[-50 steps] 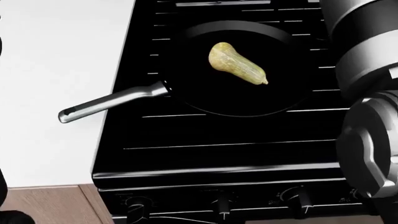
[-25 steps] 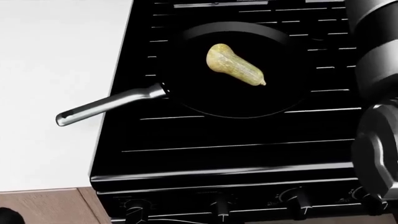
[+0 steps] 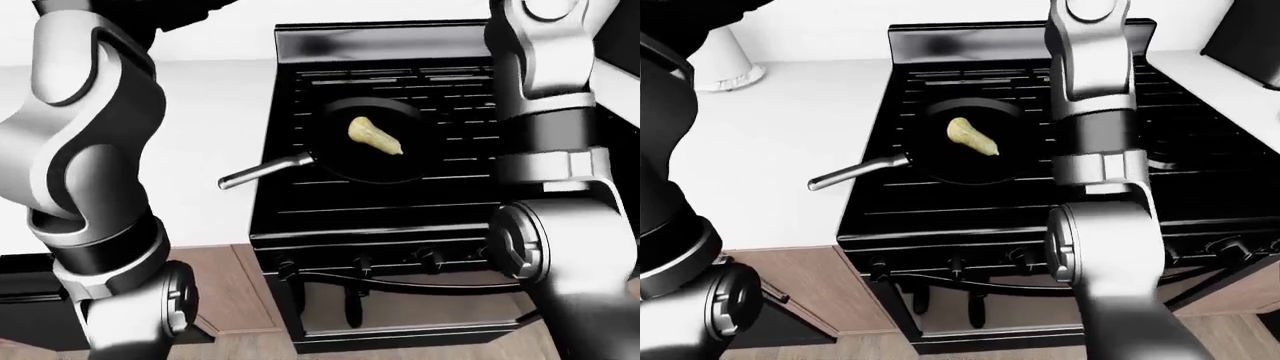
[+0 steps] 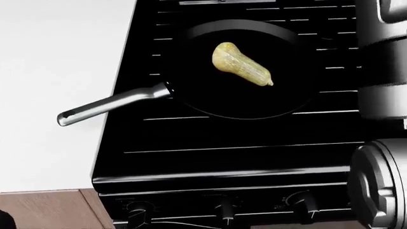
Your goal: Pick the squash from the plate and place it in the pan.
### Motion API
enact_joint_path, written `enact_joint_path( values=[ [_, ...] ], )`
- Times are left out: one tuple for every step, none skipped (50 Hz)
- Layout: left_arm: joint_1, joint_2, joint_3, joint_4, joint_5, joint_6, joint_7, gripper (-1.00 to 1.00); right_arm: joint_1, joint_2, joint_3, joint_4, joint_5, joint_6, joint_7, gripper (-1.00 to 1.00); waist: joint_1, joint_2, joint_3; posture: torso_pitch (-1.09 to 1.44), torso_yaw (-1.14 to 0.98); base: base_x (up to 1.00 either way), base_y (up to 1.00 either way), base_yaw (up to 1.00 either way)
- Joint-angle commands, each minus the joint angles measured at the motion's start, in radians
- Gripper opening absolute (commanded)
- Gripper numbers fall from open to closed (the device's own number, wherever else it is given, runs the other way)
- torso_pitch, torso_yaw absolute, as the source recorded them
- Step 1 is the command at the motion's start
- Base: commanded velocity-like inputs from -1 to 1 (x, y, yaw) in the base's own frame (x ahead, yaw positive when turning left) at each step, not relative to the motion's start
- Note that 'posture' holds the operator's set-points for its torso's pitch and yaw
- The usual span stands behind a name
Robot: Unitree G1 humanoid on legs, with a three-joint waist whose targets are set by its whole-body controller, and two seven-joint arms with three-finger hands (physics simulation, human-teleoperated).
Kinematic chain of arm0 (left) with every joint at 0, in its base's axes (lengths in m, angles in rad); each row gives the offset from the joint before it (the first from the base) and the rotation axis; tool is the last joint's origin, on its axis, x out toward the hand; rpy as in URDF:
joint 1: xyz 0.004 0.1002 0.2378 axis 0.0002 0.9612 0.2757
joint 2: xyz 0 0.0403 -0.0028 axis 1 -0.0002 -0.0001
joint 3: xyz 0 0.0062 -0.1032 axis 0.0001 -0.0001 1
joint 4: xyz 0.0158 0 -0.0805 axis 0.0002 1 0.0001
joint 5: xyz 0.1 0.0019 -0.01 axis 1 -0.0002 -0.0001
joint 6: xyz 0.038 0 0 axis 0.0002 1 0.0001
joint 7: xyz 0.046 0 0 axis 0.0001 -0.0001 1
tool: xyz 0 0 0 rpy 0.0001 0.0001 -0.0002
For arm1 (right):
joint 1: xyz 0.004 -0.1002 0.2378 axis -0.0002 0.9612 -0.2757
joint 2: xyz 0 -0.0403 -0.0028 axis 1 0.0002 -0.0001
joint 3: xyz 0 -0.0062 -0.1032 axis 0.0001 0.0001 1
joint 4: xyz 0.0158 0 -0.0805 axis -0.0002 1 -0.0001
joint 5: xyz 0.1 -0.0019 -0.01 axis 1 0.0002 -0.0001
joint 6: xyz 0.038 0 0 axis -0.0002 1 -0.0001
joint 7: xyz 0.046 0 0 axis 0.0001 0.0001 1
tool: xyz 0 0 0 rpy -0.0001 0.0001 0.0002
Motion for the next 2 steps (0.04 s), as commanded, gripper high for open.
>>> enact_joint_path(
  values=[
    [-0.038,0.014,0.013,-0.024,-0.007,-0.028,0.009,1.00,-0.023,-0.012,-0.008,-0.080,0.004,0.024,-0.003,1.00,0.000,0.001,-0.032,0.00,0.00,0.00,0.00,0.00],
    [-0.038,0.016,0.012,-0.025,-0.011,-0.029,0.012,1.00,-0.013,-0.013,-0.008,-0.104,0.005,0.036,-0.002,1.00,0.000,0.001,-0.032,0.00,0.00,0.00,0.00,0.00]
  ],
)
